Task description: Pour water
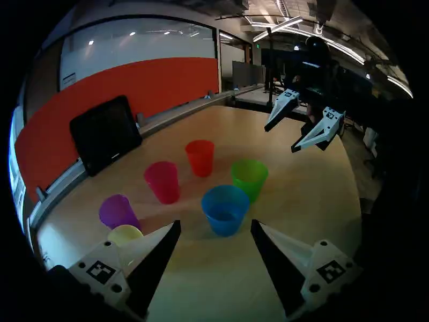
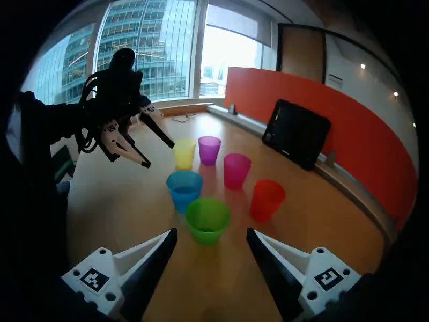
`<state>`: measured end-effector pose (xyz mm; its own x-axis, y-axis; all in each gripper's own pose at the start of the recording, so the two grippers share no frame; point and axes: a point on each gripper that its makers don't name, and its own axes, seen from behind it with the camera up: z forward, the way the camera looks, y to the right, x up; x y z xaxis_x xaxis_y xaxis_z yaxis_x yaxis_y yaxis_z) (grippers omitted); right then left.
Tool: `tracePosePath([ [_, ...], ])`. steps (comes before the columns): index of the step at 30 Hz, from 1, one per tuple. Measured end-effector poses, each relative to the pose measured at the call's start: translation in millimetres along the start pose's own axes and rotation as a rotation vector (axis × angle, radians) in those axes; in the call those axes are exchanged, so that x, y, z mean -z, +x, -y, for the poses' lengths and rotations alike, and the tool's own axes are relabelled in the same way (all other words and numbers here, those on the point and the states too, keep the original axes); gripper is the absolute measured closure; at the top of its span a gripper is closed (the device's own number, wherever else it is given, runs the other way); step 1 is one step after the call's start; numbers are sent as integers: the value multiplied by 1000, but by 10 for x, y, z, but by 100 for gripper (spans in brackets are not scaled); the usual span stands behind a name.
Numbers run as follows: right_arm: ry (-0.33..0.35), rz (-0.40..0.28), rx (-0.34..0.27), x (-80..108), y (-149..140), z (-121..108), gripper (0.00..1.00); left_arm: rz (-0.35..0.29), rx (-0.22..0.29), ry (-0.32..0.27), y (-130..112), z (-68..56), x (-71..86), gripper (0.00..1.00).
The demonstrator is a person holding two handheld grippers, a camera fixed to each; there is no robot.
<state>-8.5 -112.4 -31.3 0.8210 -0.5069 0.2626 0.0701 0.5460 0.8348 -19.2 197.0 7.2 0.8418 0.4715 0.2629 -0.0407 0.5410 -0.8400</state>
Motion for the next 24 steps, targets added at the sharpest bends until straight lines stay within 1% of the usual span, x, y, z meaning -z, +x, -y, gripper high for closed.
tracePosePath([
  [8, 20, 17, 1, -137, -90, 25, 0, 22, 3, -20, -78, -35, -157, 3],
  [15, 30, 30, 1, -255, -146, 12, 0, 42, 16, -37, -144, -54, -307, 3],
  [24, 43, 42, -1, -434, -198, 9, 0, 62, 20, -56, -198, -75, -461, 3],
])
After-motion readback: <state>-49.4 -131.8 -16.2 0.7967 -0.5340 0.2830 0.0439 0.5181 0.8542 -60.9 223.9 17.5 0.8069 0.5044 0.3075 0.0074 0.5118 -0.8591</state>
